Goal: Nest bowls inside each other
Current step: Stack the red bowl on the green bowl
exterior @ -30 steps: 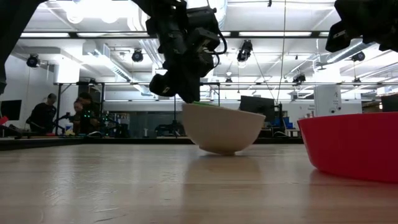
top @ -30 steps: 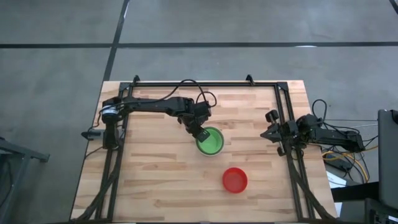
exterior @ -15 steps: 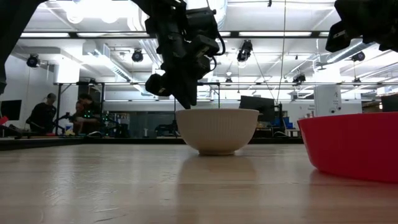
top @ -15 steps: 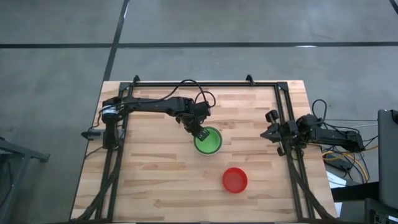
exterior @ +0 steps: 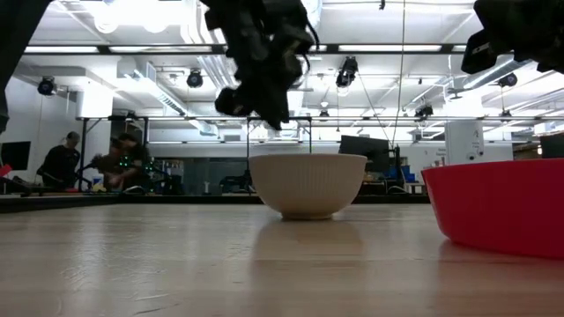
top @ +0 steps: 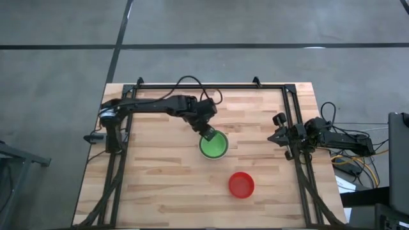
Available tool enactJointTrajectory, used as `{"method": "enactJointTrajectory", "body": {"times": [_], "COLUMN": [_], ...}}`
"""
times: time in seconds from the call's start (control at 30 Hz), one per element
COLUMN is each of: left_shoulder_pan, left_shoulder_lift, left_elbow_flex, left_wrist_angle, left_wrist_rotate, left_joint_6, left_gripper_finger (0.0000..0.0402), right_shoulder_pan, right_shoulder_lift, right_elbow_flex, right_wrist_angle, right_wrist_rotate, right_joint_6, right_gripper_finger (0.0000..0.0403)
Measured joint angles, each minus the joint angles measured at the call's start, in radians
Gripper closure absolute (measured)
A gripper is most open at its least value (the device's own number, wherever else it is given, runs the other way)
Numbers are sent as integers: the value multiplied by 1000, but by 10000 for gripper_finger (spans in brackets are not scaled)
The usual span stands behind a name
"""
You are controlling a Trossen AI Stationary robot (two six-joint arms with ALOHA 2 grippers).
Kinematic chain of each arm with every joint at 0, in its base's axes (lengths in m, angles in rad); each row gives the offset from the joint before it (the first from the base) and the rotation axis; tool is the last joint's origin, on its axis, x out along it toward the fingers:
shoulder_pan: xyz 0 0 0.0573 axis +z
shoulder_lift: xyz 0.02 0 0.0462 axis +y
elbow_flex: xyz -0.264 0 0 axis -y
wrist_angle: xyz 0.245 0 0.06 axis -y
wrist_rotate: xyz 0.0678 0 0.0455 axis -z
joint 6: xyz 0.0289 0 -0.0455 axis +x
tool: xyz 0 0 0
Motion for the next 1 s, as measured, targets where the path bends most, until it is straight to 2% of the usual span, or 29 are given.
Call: {"method": "enactJointTrajectory", "body": {"times": [0.33, 0.53, 0.67, 0.8, 0.93, 1.0], "left_shoulder_pan": [-39, -63, -67, -90, -122, -131], "left_shoulder_lift": [-93, -165, -230, -274, -338, -373], "left_elbow_flex": [51, 60, 58, 54, 44, 20], "left_wrist_angle": [-6, 18, 46, 84, 173, 231], "left_wrist_rotate": [-64, -213, -242, -317, -421, -440], "left_joint_6": [6, 51, 88, 161, 250, 281], "left_gripper_finger": [319, 319, 319, 319, 319, 319], "right_shoulder_pan": [0, 0, 0, 0, 0, 0], "right_shoulder_lift": [-1, 0, 0, 0, 0, 0], "right_elbow_flex": [0, 0, 0, 0, 0, 0], "right_wrist_angle": [0, -1, -2, -3, -4, -6], "right_wrist_rotate": [2, 2, 2, 1, 0, 0], "right_joint_6": [0, 0, 0, 0, 0, 0], "right_gripper_finger": [394, 394, 394, 394, 394, 394]}}
